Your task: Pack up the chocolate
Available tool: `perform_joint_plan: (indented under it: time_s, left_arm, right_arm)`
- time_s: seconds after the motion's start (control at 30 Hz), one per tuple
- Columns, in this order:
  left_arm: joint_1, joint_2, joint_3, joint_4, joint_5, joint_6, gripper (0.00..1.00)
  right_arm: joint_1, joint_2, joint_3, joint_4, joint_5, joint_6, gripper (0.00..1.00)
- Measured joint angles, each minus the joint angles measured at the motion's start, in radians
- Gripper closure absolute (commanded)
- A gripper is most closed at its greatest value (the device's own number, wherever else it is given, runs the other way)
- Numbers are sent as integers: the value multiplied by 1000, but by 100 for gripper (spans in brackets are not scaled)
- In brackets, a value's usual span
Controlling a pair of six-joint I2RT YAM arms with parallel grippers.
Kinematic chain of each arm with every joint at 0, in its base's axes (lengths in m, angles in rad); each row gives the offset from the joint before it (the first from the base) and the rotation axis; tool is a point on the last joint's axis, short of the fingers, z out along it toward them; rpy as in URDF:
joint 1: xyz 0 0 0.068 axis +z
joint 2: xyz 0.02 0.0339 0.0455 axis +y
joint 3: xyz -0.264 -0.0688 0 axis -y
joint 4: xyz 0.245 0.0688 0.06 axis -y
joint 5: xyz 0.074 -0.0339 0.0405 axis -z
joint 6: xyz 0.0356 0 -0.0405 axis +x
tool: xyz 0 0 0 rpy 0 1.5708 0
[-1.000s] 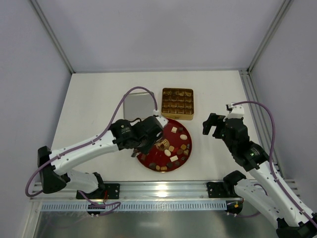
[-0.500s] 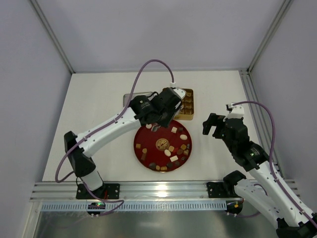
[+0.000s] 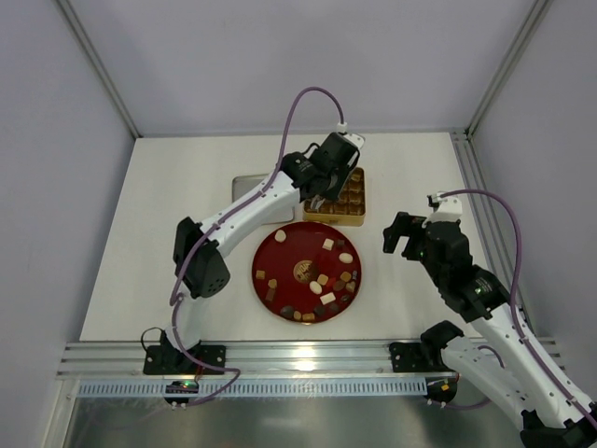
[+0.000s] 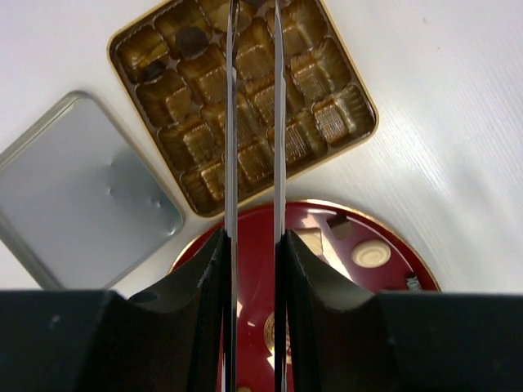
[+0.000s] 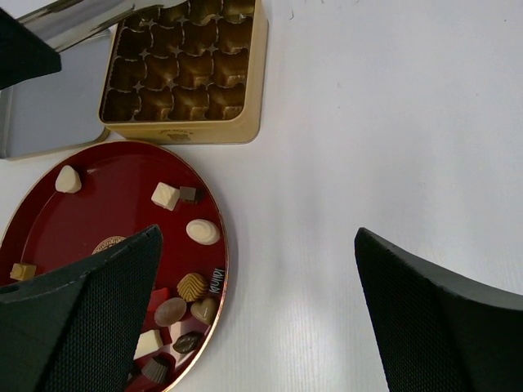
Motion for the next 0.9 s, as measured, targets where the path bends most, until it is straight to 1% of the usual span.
perform_joint_plan:
  time_s: [0.17, 0.33, 0.63, 0.9]
  left_arm:
    - [5, 107, 105, 38, 3, 21, 77]
    - [4, 172, 163, 52, 3, 34, 77]
    - [4, 232, 164, 55, -4, 36, 78]
    - [5, 238, 164, 55, -14, 39, 76]
  right_arm:
    - [0, -7, 9, -19, 0, -3, 0]
    - [0, -11, 9, -26, 0, -6, 0]
    - [0, -13, 9, -26, 0, -6, 0]
    - [0, -18, 9, -26, 0, -6, 0]
